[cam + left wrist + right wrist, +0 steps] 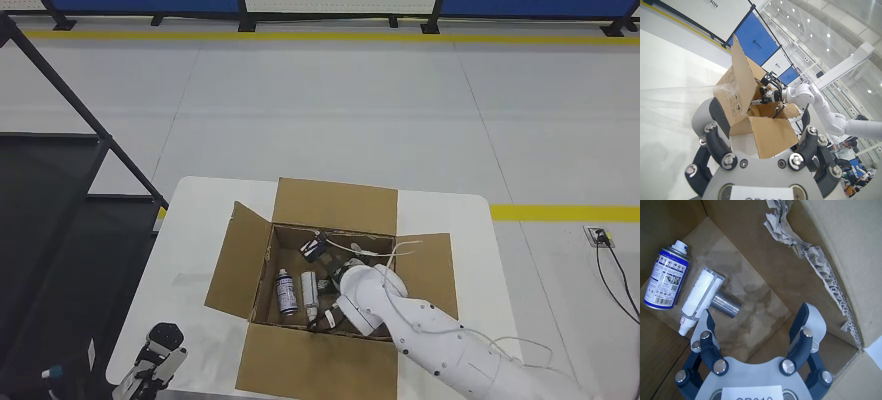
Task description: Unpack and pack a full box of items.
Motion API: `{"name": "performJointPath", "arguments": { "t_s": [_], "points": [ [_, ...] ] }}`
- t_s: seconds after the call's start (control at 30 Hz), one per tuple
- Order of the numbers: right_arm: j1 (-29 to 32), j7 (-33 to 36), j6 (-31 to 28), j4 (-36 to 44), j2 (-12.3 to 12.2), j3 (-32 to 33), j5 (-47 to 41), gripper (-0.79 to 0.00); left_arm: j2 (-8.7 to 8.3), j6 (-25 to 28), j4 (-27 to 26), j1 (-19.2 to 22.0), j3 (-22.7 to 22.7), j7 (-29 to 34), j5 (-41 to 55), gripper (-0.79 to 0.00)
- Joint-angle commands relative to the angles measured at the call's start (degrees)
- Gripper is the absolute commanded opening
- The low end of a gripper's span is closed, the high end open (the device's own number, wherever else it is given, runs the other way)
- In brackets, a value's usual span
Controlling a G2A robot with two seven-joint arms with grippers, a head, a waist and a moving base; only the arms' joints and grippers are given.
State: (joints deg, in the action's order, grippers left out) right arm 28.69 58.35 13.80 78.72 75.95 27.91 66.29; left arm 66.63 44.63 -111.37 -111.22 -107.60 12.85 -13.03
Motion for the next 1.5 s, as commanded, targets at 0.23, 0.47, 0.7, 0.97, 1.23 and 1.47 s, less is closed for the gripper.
{"name": "performJointPath", "arguments": {
  "t_s": [0.23,0.47,0.7,0.97,1.23,1.47],
  "points": [
    [-2.11,0.28,-20.83,-4.23,0.35,-2.43,4.77,0.0,0.15,-1.52,-2.07,0.02,0.93,-0.46,-2.6,0.0],
    [-5.29,1.6,-31.75,-8.69,3.01,-4.36,3.59,0.0,0.32,-1.68,-2.43,-0.56,1.33,-1.69,-3.42,0.0],
    [-8.28,-0.41,-35.79,-17.26,7.45,-6.45,-0.18,-0.031,0.52,-2.16,-1.32,-0.95,-0.22,-4.73,-2.44,0.0],
    [-11.41,-1.82,-38.27,-28.11,12.73,-8.28,-3.24,-0.099,0.56,-0.53,0.03,-2.67,-4.59,-6.34,2.31,0.0],
    [-13.37,-2.29,-41.63,-35.56,16.89,-9.63,-4.12,-0.2,0.63,-0.48,0.47,-2.46,-5.35,-5.34,3.59,0.0],
    [-14.21,-2.85,-42.84,-40.16,19.97,-10.53,-3.93,-0.317,0.76,-0.45,0.64,-2.14,-5.4,-5.01,3.89,0.0]
  ]
}}
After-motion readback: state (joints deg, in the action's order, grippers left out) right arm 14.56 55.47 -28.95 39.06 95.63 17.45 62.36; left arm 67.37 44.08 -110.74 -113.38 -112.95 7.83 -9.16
